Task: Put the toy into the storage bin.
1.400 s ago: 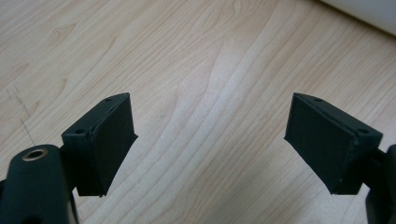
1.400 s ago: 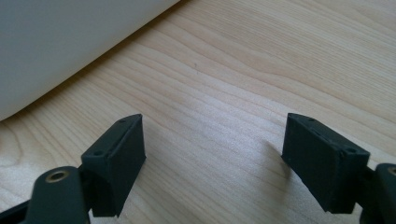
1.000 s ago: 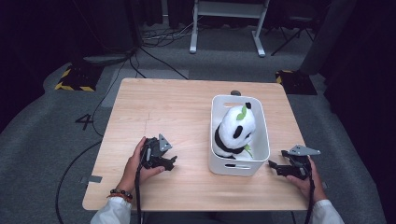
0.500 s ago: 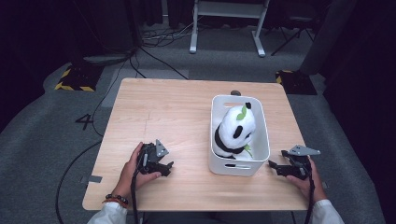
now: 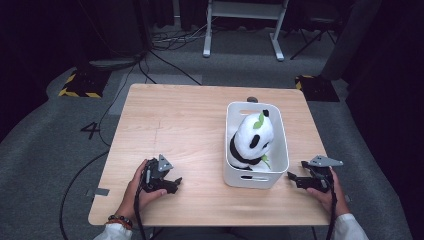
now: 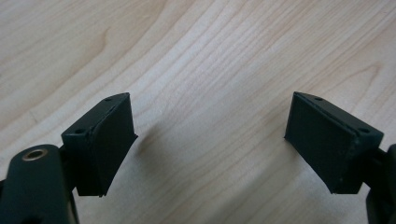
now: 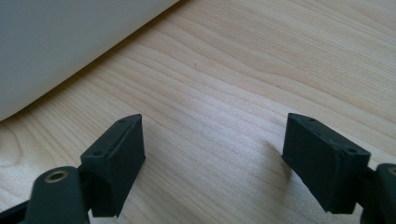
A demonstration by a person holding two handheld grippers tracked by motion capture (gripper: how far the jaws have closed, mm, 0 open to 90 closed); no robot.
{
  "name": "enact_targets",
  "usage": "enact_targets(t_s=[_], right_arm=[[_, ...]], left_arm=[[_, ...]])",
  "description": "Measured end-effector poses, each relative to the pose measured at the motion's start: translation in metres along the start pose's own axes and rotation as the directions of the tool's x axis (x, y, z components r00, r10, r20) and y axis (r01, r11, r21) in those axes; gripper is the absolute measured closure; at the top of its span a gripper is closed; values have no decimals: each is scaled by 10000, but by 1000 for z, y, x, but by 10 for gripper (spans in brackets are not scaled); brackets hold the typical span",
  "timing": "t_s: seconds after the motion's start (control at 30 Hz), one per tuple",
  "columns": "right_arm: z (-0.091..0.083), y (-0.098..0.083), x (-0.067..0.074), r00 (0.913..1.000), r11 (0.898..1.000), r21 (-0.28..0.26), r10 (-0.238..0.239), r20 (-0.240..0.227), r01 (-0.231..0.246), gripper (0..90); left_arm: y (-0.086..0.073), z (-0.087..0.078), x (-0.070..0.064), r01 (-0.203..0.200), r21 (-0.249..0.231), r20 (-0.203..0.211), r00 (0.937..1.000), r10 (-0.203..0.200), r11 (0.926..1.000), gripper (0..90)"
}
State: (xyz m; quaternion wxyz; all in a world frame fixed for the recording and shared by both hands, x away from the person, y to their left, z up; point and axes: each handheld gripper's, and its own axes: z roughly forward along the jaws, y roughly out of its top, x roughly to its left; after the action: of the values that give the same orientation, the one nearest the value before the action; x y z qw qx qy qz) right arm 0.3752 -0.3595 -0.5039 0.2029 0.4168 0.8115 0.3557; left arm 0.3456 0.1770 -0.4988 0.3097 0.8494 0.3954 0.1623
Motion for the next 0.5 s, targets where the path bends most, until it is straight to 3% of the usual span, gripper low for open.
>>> enact_targets(t_s=[0.1, 0.5], right_arm=[[0, 0, 0, 10000, 10000, 4, 8, -7, -8, 209], [0, 0, -1, 10000, 10000, 11, 20, -63, -20, 212]], left_arm=[[-9, -2, 2, 537, -245, 285, 9982, -530, 9983, 157], [-31, -19, 5, 895, -435, -22, 9960, -897, 9950, 154]])
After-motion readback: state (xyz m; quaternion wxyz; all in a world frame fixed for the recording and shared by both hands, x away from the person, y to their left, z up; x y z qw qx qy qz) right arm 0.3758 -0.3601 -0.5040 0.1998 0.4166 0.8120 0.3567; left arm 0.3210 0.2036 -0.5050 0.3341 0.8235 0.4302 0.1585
